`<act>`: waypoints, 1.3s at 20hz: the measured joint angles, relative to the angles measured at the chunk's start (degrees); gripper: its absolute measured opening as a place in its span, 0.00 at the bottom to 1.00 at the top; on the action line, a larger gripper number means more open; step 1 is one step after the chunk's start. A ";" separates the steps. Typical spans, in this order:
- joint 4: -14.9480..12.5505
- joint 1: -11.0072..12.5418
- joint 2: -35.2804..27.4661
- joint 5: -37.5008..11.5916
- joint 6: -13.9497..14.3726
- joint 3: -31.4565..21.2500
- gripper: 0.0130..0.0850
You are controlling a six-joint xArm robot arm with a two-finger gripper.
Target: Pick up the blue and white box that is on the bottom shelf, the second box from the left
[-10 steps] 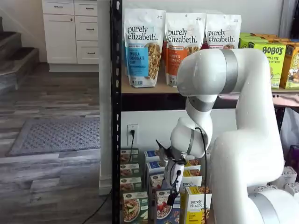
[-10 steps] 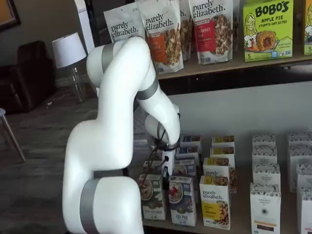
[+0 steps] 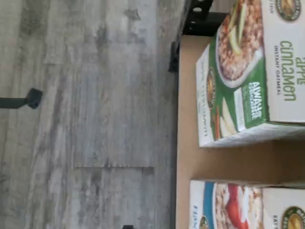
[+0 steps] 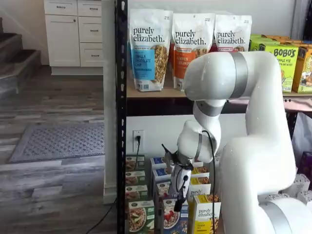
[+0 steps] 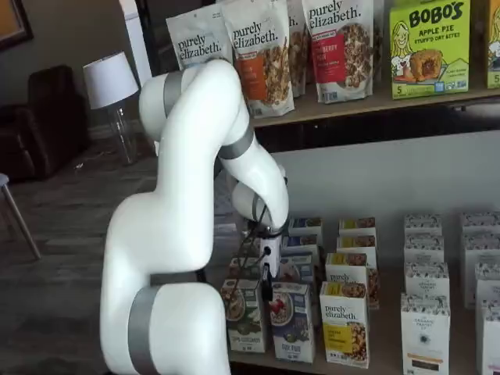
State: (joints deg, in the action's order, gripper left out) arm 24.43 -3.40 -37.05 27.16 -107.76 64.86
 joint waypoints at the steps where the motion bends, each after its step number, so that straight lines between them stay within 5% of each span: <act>1: 0.43 -0.09 -0.11 -0.83 -0.36 -0.10 1.00; 13: 0.64 0.68 -5.00 -6.39 -1.77 3.14 1.00; 26: -5.82 2.00 -13.62 -3.29 3.11 14.23 1.00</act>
State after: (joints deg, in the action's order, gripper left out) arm 18.61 -1.40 -50.67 23.88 -104.66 79.09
